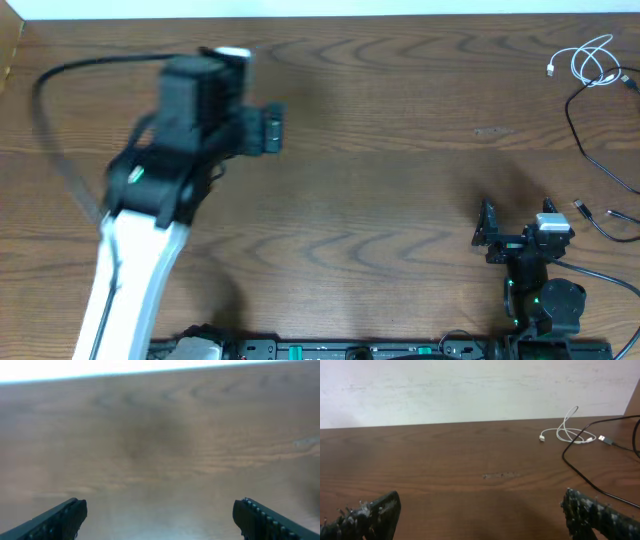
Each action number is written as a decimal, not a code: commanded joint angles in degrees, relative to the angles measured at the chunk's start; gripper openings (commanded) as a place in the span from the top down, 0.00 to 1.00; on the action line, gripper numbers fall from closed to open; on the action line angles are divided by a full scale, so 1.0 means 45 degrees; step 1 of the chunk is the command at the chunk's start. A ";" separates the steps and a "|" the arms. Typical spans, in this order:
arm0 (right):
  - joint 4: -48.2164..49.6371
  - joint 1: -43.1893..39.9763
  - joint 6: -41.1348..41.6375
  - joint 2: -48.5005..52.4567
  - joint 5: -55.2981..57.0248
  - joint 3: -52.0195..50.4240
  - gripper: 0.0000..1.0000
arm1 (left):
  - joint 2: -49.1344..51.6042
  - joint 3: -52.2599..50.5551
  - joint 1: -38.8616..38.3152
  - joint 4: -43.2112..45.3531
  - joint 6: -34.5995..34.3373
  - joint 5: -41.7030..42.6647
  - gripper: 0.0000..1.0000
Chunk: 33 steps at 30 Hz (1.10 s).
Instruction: Untangle cables
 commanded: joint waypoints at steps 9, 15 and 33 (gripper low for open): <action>-0.0053 -0.0078 0.0155 -0.0078 0.0151 -0.0034 0.01 | -0.7368 -0.7907 0.3580 0.5600 0.1190 0.1443 0.02; -0.0053 -0.0078 0.0155 -0.0078 0.0151 -0.0034 0.01 | -1.0870 -1.1764 0.4289 0.8204 0.1413 0.1428 0.02; -0.0053 -0.0078 0.0155 -0.0078 0.0151 -0.0034 0.01 | -1.6145 -1.8224 0.3551 1.0535 0.1700 0.0204 0.02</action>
